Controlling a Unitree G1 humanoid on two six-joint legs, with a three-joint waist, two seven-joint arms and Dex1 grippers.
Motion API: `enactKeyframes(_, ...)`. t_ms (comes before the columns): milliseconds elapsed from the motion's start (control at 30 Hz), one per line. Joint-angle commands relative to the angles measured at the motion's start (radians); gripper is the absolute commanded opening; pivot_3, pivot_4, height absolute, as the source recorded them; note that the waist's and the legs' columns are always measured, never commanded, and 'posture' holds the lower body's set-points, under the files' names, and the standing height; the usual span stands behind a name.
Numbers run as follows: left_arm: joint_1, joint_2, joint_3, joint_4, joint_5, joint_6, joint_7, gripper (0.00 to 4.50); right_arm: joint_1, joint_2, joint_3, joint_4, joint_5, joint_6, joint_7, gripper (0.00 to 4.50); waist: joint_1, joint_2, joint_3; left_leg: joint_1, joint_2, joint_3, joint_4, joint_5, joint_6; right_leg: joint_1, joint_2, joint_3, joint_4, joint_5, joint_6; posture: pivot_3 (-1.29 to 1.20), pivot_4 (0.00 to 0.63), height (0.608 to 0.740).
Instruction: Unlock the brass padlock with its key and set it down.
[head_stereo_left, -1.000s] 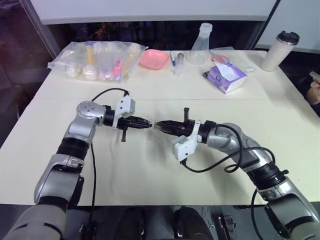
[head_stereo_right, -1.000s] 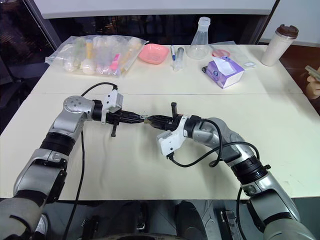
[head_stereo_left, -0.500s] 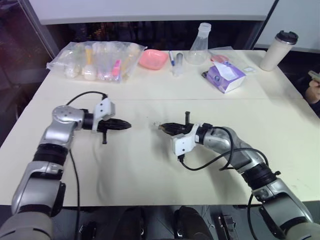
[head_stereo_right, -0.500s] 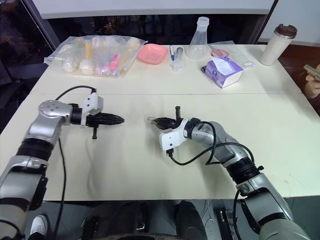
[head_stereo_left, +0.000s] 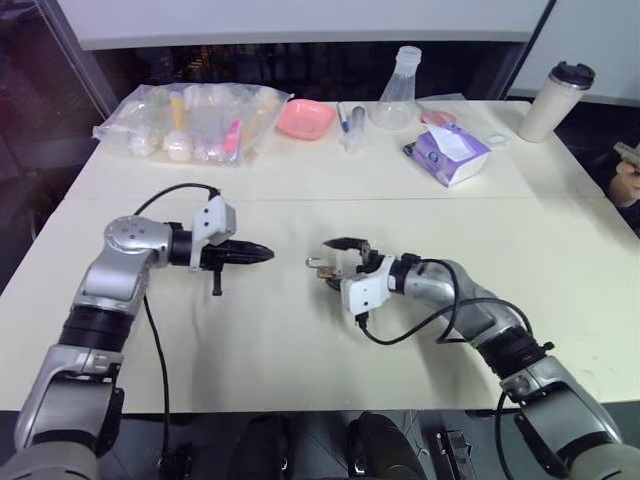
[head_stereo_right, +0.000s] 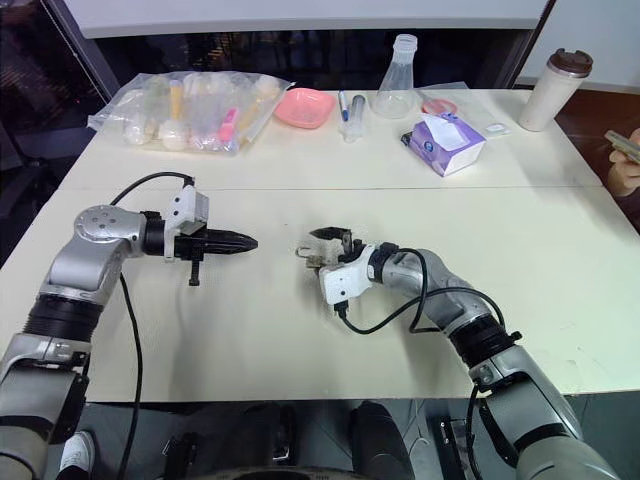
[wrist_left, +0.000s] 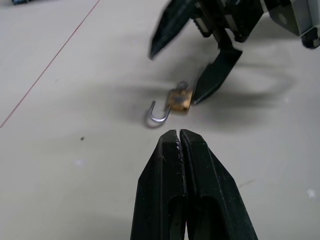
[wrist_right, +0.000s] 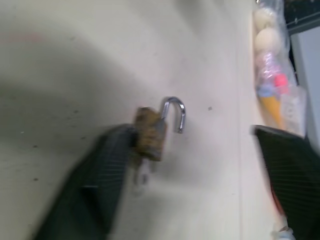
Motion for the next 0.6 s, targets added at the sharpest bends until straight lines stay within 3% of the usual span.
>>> enactKeyframes(33, -0.012, 0.003, 0.014, -0.054, -0.031, 0.027, -0.004, 0.00, 0.089, -0.070, -0.028, -0.142, 0.069, 0.044, 0.093, 4.44, 0.006, 0.000, 0.000, 0.000, 0.000, 0.000, 0.000, 0.000, 0.000, 0.000, 0.000, 0.000, 0.000, 0.000, 0.000, 0.00, 0.150, 0.715)
enactKeyframes(267, -0.008, 0.009, -0.005, -0.058, -0.015, 0.032, -0.022, 0.00, 0.256, -0.180, -0.240, -0.588, 0.436, 0.597, 0.322, 4.44, 0.009, 0.000, 0.000, 0.001, 0.000, -0.001, 0.001, -0.003, 0.006, 0.002, -0.001, 0.000, -0.001, 0.000, 0.000, 0.00, 0.150, 0.715)
enactKeyframes(433, 0.014, 0.029, 0.007, -0.062, -0.006, 0.030, -0.011, 0.00, 0.282, -0.237, -0.367, -0.773, 0.653, 0.983, 0.390, 4.44, 0.004, 0.000, 0.000, 0.002, 0.000, -0.002, 0.000, -0.003, 0.006, 0.003, 0.000, 0.000, 0.000, 0.000, 0.000, 0.00, 0.150, 0.715)
enactKeyframes(600, 0.045, 0.055, 0.015, -0.105, -0.025, 0.061, -0.011, 0.00, 0.277, -0.270, -0.419, -0.838, 0.768, 1.167, 0.391, 4.44, 0.005, 0.000, 0.000, 0.002, 0.000, -0.002, 0.000, -0.003, 0.006, 0.003, -0.001, 0.000, -0.001, 0.000, 0.000, 0.00, 0.150, 0.715)
